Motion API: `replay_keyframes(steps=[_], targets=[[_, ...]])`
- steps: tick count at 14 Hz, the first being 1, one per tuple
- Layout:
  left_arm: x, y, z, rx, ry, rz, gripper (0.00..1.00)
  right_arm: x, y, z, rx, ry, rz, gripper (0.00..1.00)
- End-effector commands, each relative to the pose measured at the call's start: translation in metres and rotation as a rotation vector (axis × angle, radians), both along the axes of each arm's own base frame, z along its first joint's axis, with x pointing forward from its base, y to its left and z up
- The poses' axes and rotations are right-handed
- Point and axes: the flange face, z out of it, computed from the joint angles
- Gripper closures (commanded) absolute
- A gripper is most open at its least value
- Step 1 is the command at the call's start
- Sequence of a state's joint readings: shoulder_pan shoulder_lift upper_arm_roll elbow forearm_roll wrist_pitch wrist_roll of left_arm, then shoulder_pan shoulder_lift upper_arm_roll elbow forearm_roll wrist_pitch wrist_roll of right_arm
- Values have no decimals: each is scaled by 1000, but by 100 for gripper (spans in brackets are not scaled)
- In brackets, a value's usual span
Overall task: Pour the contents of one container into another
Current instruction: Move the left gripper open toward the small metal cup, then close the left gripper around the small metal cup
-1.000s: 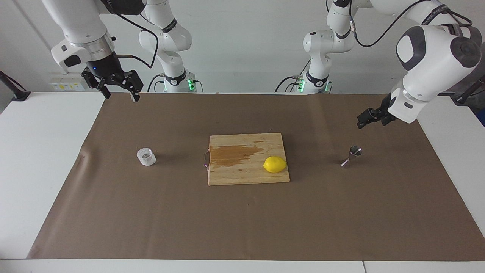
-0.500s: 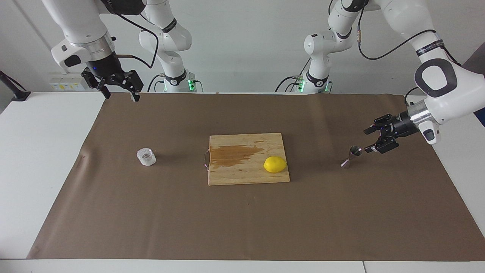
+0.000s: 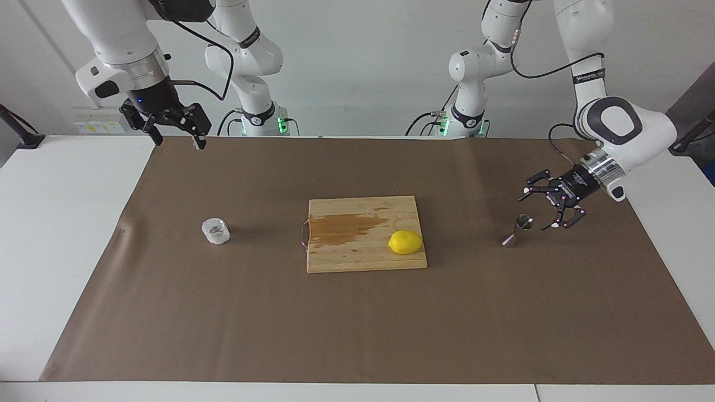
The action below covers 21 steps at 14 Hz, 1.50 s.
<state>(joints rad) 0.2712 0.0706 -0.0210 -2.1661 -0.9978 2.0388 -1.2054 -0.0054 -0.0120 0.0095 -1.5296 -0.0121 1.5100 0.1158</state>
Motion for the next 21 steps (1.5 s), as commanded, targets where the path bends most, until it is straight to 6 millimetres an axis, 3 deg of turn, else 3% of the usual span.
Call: replay_keyframes(steps=[1,2,4,7,21], targets=[[-21,9,-13,-34,35,102,0,-3,-1,3,11,8,17,0],[-28,16,-19,-66,46,148,0,-3,0,4,11,6,19,0],[-31,11,-29,-48,46,187,0,-3,0,3,11,8,19,0],[-25,-4,-30,-39,26,198,0,-3,0,4,11,6,19,0],[-25,-20,-33,-7,-36,111,0,-3,0,3,11,8,19,0]])
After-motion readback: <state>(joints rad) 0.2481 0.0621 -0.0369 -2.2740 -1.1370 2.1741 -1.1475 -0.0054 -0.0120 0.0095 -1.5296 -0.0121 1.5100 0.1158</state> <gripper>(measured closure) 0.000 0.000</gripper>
